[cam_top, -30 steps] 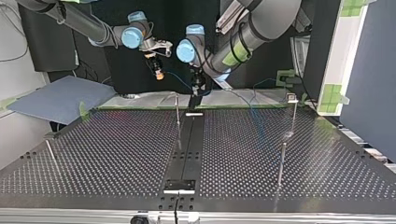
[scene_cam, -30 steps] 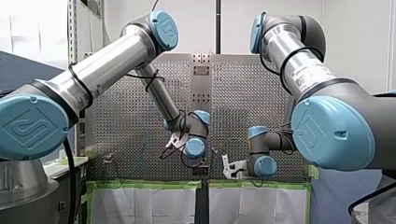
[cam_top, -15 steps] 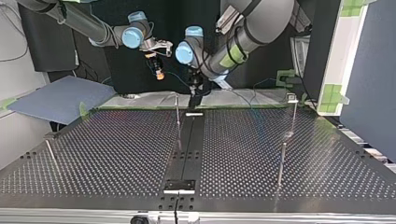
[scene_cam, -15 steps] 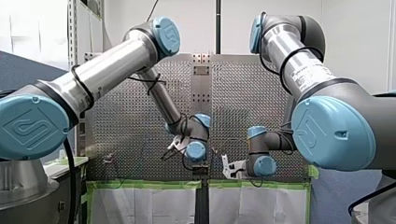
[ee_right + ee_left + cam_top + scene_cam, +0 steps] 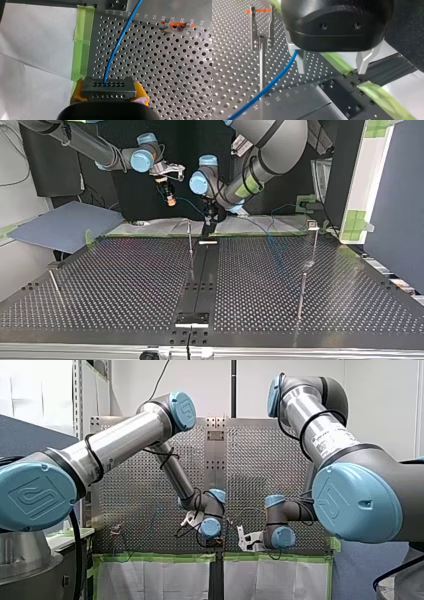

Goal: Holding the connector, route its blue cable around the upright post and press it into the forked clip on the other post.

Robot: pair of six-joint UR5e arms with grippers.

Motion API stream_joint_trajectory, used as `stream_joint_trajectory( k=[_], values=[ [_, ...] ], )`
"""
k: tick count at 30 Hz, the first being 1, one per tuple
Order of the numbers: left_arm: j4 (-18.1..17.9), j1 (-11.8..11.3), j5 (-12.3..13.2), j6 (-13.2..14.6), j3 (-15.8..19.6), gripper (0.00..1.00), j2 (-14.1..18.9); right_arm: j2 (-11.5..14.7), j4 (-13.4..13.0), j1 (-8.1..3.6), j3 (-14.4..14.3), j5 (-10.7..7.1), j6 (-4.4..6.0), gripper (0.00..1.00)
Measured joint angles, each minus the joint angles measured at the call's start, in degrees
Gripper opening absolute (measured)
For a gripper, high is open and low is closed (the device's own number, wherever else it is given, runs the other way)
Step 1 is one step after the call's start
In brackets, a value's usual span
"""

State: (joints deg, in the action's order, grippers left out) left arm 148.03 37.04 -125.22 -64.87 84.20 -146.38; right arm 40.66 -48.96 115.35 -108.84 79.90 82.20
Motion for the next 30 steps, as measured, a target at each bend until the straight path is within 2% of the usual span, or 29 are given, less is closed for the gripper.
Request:
stream_joint_trajectory(
  k=[6, 7, 8, 9, 10, 11, 12, 13, 21, 30],
  values=[
    [-0.1, -0.1, 0.4, -1.3, 0.0, 1.0, 0.0, 0.0, 0.2, 0.0, 0.0, -0.02, -0.12, 0.0],
    [-0.1, 0.0, 0.7, -1.5, 0.0, 0.83, 0.0, 0.0, 0.2, 0.0, 0.0, -0.04, -0.14, 0.0],
    [-0.2, 0.0, 0.9, -1.5, 0.0, 0.83, 0.0, 0.0, 0.2, 0.0, 0.0, -0.05, -0.15, 0.0],
    [-0.4, 0.0, 1.2, -1.6, 0.0, 0.59, 0.0, 0.0, 0.2, 0.0, 0.0, -0.07, -0.17, 0.0],
    [-0.7, 0.1, 1.6, -1.6, 0.0, 0.42, 0.0, 0.0, 0.3, 0.0, 0.0, -0.07, -0.17, 0.0],
    [-1.0, 0.1, 2.0, -1.6, 0.0, 0.42, 0.0, 0.0, 0.3, 0.0, 0.0, -0.07, -0.19, 0.0],
    [-1.4, 0.2, 2.4, -1.6, 0.0, 0.17, 0.0, 0.0, 0.3, 0.0, 0.0, -0.08, -0.22, 0.0],
    [-1.9, 0.2, 2.9, -1.6, 0.0, 0.02, 0.0, 0.0, 0.3, 0.0, -0.1, -0.08, -0.24, 0.0],
    [-5.0, 0.1, 4.8, -2.2, 0.0, 0.02, 0.0, 0.0, 0.3, 0.04, -0.1, -0.09, -0.58, 0.0],
    [-6.9, -0.3, 2.8, -6.2, 1.2, 0.02, 0.0, 0.0, 0.2, -0.4, 0.0, -0.09, -0.62, 0.0]
  ],
)
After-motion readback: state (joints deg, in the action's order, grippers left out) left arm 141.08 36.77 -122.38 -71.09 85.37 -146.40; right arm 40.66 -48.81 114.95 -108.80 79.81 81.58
